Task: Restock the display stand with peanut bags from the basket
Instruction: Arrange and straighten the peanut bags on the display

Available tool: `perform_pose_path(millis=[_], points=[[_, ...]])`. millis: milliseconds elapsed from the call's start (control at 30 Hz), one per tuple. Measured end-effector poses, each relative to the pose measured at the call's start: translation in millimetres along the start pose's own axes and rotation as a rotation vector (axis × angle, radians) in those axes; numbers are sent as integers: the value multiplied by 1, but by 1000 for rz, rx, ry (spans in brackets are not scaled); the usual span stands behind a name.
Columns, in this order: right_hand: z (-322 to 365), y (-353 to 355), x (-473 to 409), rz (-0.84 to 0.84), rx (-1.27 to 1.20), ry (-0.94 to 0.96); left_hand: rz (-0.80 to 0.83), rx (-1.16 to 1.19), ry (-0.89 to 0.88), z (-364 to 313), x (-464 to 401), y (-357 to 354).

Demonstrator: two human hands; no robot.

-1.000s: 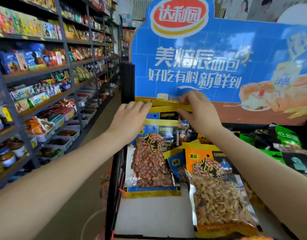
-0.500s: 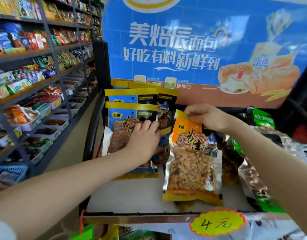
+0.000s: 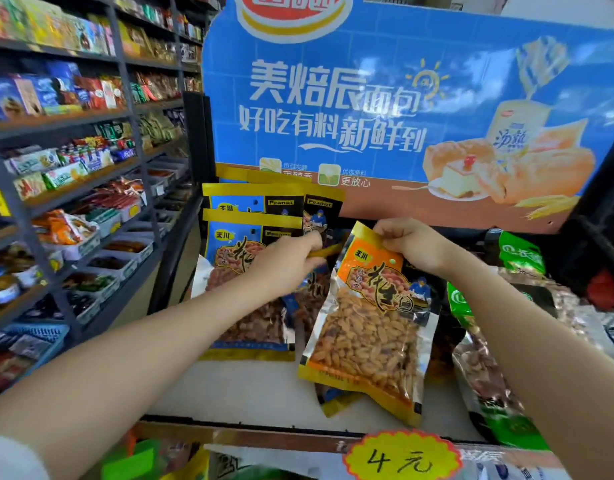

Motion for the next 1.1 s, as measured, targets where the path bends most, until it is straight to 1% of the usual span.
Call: perform_pose_path(millis=[33,100,133,167,233,300,333,367,400,433,467,500,533,567,633,667,700,733,800,833,867,900,933,967,1000,1100], points=[[1,4,-1,-9,-12,13,-26,60,-10,1,0,19],[8,7,-6,-14,-1,35,-76,-10,-60,3,5,60],[13,5,-11,-14,52,48,-77,-66,-77,7,9,78],[19,1,-17,-10,150,59,-61,-119,-91,12,12,92],[32,-13,-29,-15,443,84,-15,-220,-133,21,17,112],[44,-25,-37,-108,766,101,36,-304,-155,30,21,117],[52,-30,-36,-168,881,114,67,-350,-148,36,23,115],[61,-33,-34,-233,915,135,99,-411,-141,41,25,109],[70,-37,-31,-269,840,168,133,-478,-141,44,27,102],[80,-42,-25,-262,674,217,170,-530,-143,48,28,94],[89,-50,-21,-208,441,259,200,-553,-145,51,29,88],[99,-62,-16,-98,231,270,223,-551,-152,53,29,82],[106,-76,-12,11,111,255,238,-533,-159,54,29,78],[112,-89,-9,103,114,243,255,-515,-158,55,28,74],[115,-113,-10,225,327,259,285,-529,-147,58,29,70],[110,-120,-15,234,439,237,284,-571,-135,63,31,69],[107,-124,-20,221,499,222,254,-627,-126,69,33,68],[99,-125,-25,190,506,185,168,-692,-141,70,38,68],[82,-122,-34,106,479,68,-102,-772,-187,61,56,72],[76,-120,-36,71,445,24,-223,-741,-222,50,70,72],[71,-119,-38,43,413,-24,-284,-684,-278,38,83,67],[68,-117,-39,6,404,-46,-222,-611,-329,33,93,52],[67,-116,-39,-19,409,-62,-107,-541,-348,29,100,37],[70,-115,-39,-49,414,-61,31,-501,-319,30,105,21],[73,-113,-38,-88,416,-44,109,-512,-282,32,108,10],[83,-106,-40,-198,503,48,183,-551,-213,42,111,1]])
Point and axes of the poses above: each hand's wrist, its own x-axis away from the middle knuckle, its own y-axis out of the back of the hand, z = x × y, the point moved 8 cm from there along -x, towards the middle knuckle, and after that the axes turned 6 degrees about -x, right-handed, at the moved point
